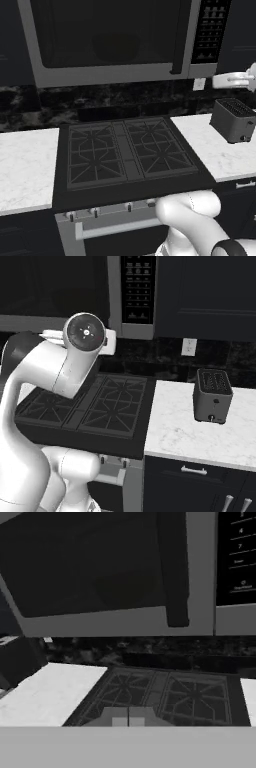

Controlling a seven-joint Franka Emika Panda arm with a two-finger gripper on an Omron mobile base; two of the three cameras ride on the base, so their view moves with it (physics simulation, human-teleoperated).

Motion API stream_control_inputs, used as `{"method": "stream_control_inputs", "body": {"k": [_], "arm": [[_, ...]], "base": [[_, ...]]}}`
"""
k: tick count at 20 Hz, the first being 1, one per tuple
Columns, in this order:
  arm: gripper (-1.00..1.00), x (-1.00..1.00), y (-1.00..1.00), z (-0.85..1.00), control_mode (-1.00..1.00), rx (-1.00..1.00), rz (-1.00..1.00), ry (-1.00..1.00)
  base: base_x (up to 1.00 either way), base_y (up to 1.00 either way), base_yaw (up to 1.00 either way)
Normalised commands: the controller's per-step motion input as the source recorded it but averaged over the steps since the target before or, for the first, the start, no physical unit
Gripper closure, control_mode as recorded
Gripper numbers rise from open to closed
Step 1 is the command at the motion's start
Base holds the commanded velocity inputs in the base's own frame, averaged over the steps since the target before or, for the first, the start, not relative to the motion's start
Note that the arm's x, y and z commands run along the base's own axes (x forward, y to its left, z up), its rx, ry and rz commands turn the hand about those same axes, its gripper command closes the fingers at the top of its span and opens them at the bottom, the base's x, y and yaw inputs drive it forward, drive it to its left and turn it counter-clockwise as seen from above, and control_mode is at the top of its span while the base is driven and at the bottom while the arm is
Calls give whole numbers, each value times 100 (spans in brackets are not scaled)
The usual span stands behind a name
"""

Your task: Open the microwave, place the bowl with waffle inside the microwave, then close the microwave door and turn it on.

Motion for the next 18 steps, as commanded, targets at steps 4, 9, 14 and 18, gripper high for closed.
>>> {"method": "stream_control_inputs", "body": {"k": [4, 9, 14, 18], "arm": [[100, -26, -78, -24, -100, 8, -27, 17], [100, -3, -27, -2, -100, 21, -27, -10], [100, 1, 0, 0, -100, 25, -37, -25], [100, 18, -3, 0, -100, 26, -29, -6]], "base": [[0, 0, 0], [0, 0, 0], [0, 0, 0], [0, 0, 0]]}}
